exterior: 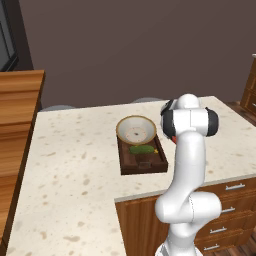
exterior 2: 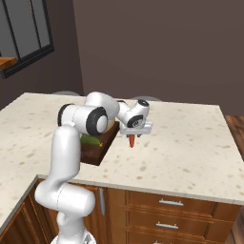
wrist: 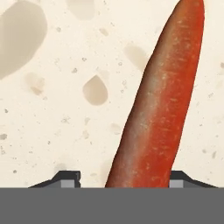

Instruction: Place the two vegetables and bowl onto the tray for setting up a vegetable dip station.

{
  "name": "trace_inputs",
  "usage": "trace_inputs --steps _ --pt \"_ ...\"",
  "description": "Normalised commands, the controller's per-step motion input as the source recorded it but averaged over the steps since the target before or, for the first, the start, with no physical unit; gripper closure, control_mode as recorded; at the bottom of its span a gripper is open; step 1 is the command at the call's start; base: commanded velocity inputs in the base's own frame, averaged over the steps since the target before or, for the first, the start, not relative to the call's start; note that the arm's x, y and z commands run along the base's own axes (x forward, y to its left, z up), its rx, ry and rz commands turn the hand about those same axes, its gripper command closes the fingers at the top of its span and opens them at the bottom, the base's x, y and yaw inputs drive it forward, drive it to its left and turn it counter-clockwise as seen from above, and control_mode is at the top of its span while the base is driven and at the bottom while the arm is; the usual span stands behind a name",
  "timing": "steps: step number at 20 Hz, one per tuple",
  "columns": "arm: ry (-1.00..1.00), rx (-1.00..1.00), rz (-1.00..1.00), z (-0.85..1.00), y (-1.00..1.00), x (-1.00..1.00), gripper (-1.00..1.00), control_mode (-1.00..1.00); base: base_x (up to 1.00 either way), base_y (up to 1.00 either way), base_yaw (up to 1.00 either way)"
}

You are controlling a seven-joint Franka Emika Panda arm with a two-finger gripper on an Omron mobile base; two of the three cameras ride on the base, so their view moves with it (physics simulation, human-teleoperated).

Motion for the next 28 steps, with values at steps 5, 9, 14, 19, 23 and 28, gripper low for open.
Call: trace_inputs --steps 5,9,14,19,23,28 --pt "0.00 0.00 -0.08 -0.09 0.14 -0.02 1.00 -1.00 0.00 0.00 0.00" --pt "0.01 0.00 -0.10 0.04 0.04 -0.03 1.00 -1.00 0.00 0.00 0.00" --pt "0.12 -0.05 -0.12 0.28 -0.03 -0.02 1.00 -1.00 0.00 0.00 0.00" --pt "0.18 -0.03 -0.02 0.32 0.01 -0.13 1.00 -1.00 0.00 0.00 0.00" --pt "0.14 0.00 0.03 0.40 0.09 -0.26 1.00 -1.00 0.00 0.00 0.00" --pt "0.12 0.00 0.12 0.40 0.12 -0.29 1.00 -1.00 0.00 0.00 0.00"
